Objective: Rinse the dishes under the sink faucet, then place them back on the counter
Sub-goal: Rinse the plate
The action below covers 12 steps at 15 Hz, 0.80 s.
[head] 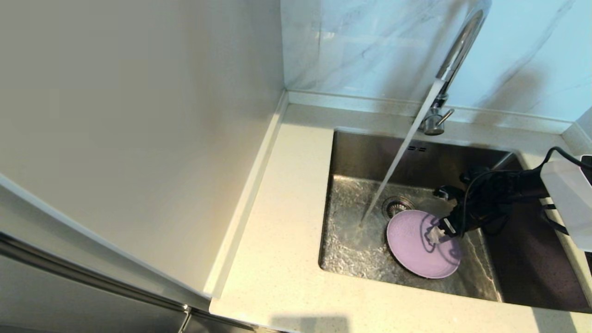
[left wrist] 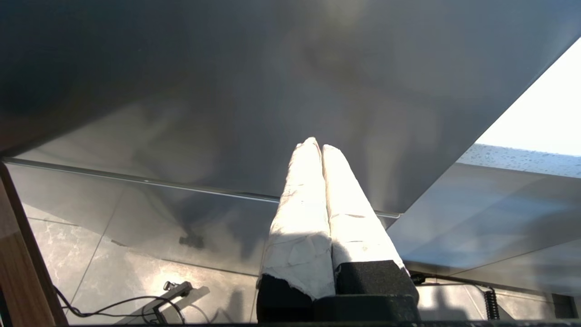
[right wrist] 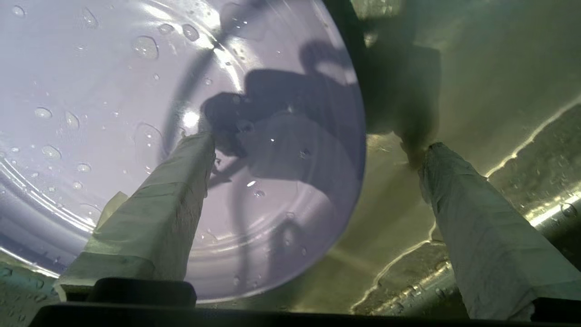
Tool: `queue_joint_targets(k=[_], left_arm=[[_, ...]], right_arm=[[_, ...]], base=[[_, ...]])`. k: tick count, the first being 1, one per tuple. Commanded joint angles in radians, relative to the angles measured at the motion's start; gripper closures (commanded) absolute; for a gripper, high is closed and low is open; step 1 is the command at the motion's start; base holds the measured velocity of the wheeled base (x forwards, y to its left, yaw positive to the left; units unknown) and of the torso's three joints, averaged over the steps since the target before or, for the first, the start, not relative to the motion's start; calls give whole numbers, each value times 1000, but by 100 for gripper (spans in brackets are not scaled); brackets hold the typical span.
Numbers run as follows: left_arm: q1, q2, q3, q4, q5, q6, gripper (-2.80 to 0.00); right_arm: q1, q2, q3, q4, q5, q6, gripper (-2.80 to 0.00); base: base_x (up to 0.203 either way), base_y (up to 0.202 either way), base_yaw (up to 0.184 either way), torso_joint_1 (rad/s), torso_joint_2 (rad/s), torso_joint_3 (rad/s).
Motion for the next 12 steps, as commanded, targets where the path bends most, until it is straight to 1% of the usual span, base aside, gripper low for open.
queue_joint_targets(k=[1, 2, 4, 12], left_arm=[[0, 0, 0, 0, 1, 0, 0], [0, 0, 0, 0, 1, 0, 0], [0, 0, 0, 0, 1, 0, 0], [0, 0, 0, 0, 1, 0, 0]], right_arm=[[1, 12, -22, 3, 0, -3, -280], [1, 17, -31, 3, 0, -3, 0], [1, 24, -39, 4, -14, -3, 0], [4, 30, -54, 3, -13, -3, 0]], base=[[0, 0, 0, 0, 0, 0], [0, 0, 0, 0, 0, 0], [0, 0, 0, 0, 0, 0], [0, 0, 0, 0, 0, 0]])
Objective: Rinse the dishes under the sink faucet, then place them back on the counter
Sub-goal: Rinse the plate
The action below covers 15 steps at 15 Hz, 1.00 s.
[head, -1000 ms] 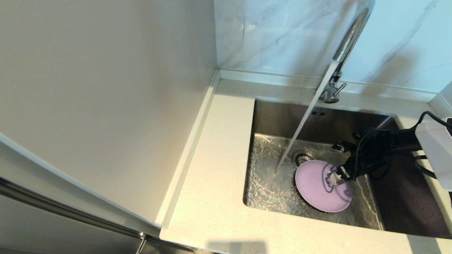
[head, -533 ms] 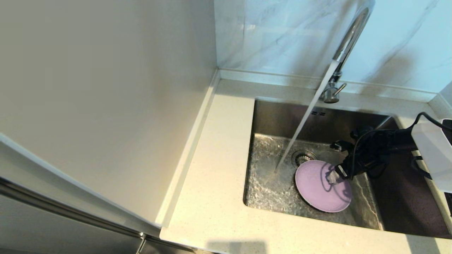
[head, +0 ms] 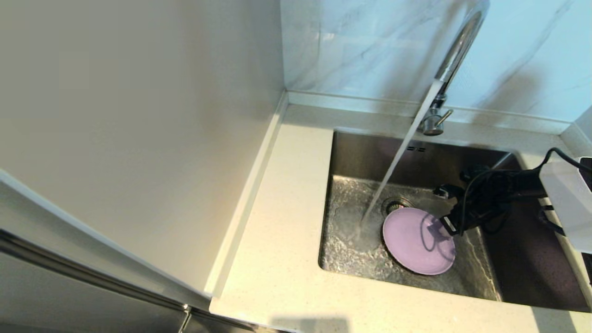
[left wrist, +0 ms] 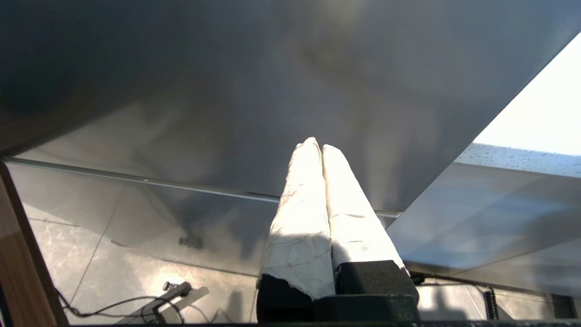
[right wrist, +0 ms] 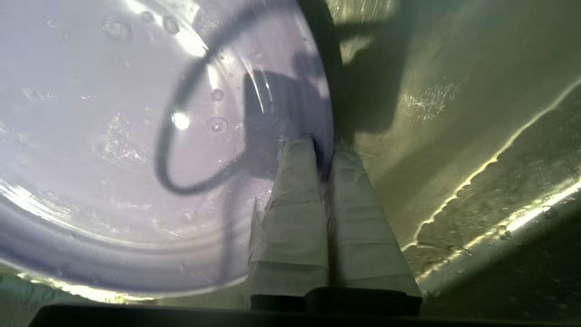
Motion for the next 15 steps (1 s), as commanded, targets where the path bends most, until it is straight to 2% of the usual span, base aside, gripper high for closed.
queue_joint_targets(k=[1, 7, 15], left_arm=[[0, 0, 0, 0, 0, 0, 0], [0, 0, 0, 0, 1, 0, 0], [0, 0, 0, 0, 1, 0, 0]], right_arm=[[-1, -1, -15, 4, -1, -1, 0], [-55, -73, -52, 7, -2, 0, 0], [-96, -285, 87, 13, 68, 1, 0]], base=[[0, 0, 0, 0, 0, 0], [0, 0, 0, 0, 0, 0], [0, 0, 0, 0, 0, 0]])
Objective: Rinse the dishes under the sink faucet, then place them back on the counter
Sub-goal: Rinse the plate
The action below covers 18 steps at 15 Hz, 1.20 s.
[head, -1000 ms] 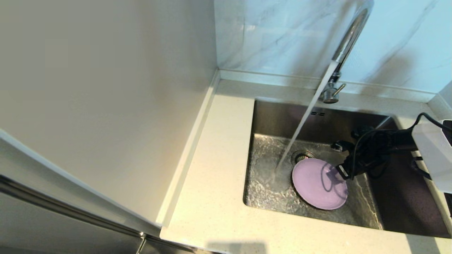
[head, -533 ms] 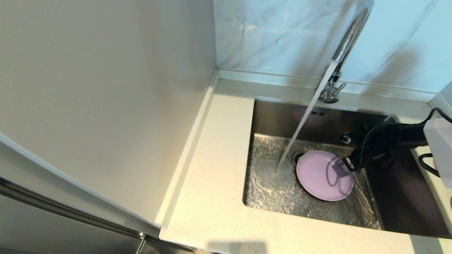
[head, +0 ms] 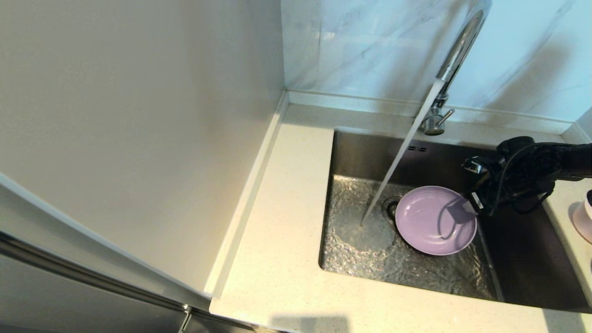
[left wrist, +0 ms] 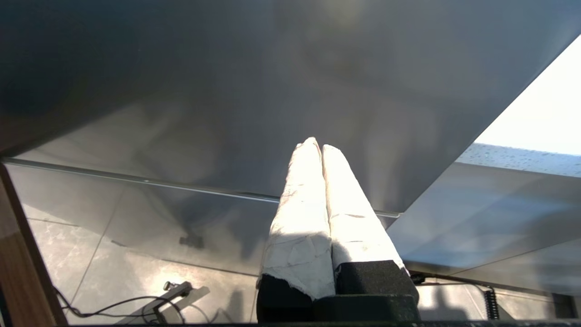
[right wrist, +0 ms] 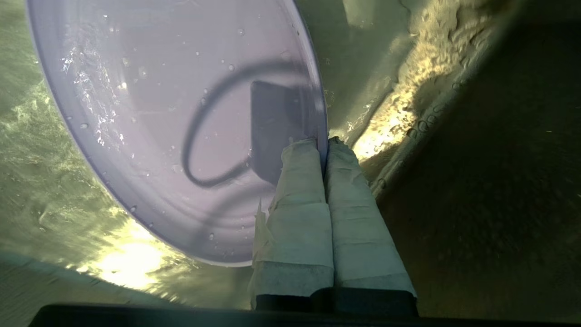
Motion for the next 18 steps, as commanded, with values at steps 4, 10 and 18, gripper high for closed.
queue_joint_targets(k=[4, 10, 18], left_arm=[[0, 0, 0, 0, 0, 0, 0], [0, 0, 0, 0, 0, 0, 0], [0, 0, 0, 0, 0, 0, 0]], right_arm=[[-30, -161, 101, 2, 57, -3, 0], [-93, -329, 189, -6, 132, -5, 0], [-246, -508, 207, -200, 184, 1, 0]], base=[[0, 0, 0, 0, 0, 0], [0, 0, 0, 0, 0, 0], [0, 0, 0, 0, 0, 0]])
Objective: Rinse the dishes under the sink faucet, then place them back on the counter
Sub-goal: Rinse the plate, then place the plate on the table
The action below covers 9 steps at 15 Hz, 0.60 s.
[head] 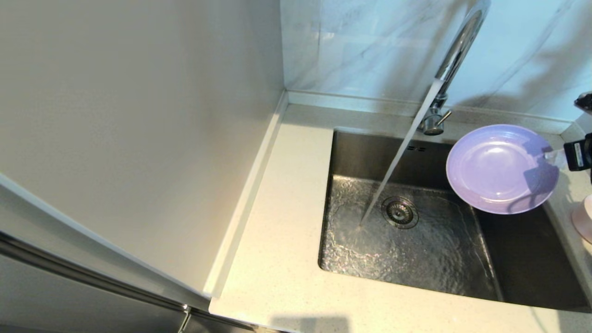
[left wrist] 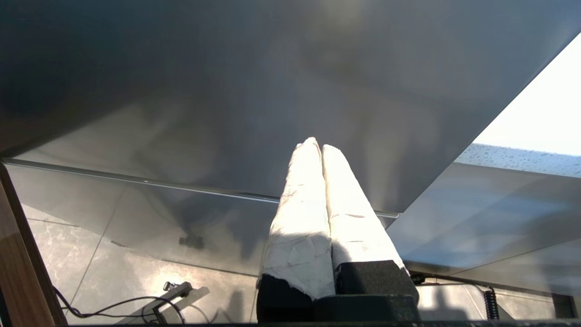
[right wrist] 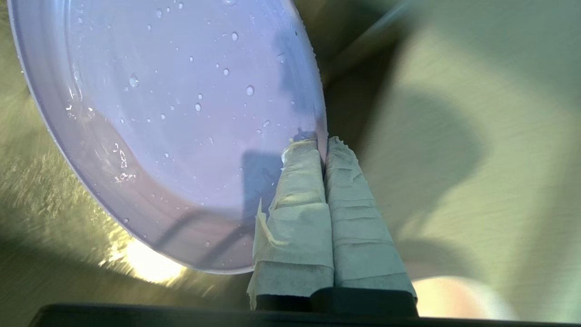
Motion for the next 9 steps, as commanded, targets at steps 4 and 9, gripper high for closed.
queue_joint_targets(k=[4, 9], left_arm=[[0, 0, 0, 0, 0, 0, 0], [0, 0, 0, 0, 0, 0, 0]], right_arm=[[-79, -77, 45, -357, -1, 42, 0], [-177, -103, 109, -638, -1, 183, 0]], base=[[0, 0, 0, 0, 0, 0], [0, 0, 0, 0, 0, 0]])
